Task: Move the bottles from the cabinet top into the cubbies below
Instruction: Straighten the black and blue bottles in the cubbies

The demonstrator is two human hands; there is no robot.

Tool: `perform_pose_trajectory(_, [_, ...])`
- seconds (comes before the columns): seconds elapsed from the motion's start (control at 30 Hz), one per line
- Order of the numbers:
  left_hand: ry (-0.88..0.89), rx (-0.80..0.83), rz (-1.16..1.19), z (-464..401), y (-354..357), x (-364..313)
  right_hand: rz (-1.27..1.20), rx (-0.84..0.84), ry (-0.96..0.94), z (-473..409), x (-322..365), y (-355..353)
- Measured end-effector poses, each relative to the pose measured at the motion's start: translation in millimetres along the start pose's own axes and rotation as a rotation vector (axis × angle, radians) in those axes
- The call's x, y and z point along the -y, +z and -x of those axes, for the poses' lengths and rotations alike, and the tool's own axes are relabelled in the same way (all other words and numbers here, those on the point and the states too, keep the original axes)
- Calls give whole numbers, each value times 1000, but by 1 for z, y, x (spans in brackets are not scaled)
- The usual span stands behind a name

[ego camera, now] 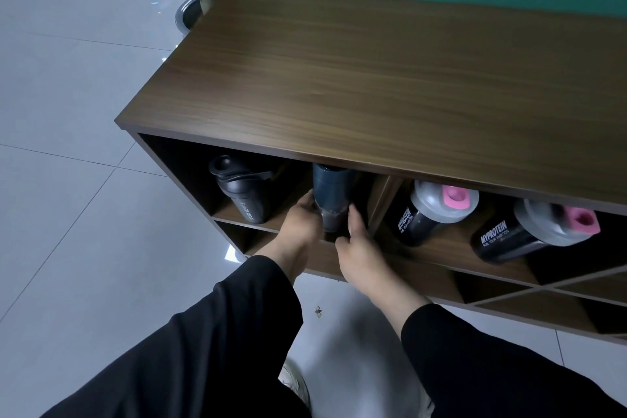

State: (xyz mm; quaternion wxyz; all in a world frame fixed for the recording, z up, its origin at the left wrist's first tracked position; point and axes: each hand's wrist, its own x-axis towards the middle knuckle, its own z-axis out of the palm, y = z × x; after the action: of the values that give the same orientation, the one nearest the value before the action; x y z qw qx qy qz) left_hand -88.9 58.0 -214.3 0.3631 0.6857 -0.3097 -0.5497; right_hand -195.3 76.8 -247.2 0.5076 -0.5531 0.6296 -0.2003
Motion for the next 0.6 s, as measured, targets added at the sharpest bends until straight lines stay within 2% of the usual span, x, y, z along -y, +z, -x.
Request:
perform_pose_trajectory(0.17, [-127, -134, 67, -2, -6, 4, 87, -12, 114, -1, -5, 5])
perform_pose_trajectory(0.33, [-222, -175, 157, -2, -24, 4, 113, 97, 159, 8, -5, 7])
perform_pose_trajectory(0.47, [-229, -171, 241, 8, -44, -2, 91, 139, 128, 18, -2, 11])
perform_pose_trajectory(0.6, [-237, -179, 225, 18, -75, 0, 93, 140, 39, 23, -1, 18])
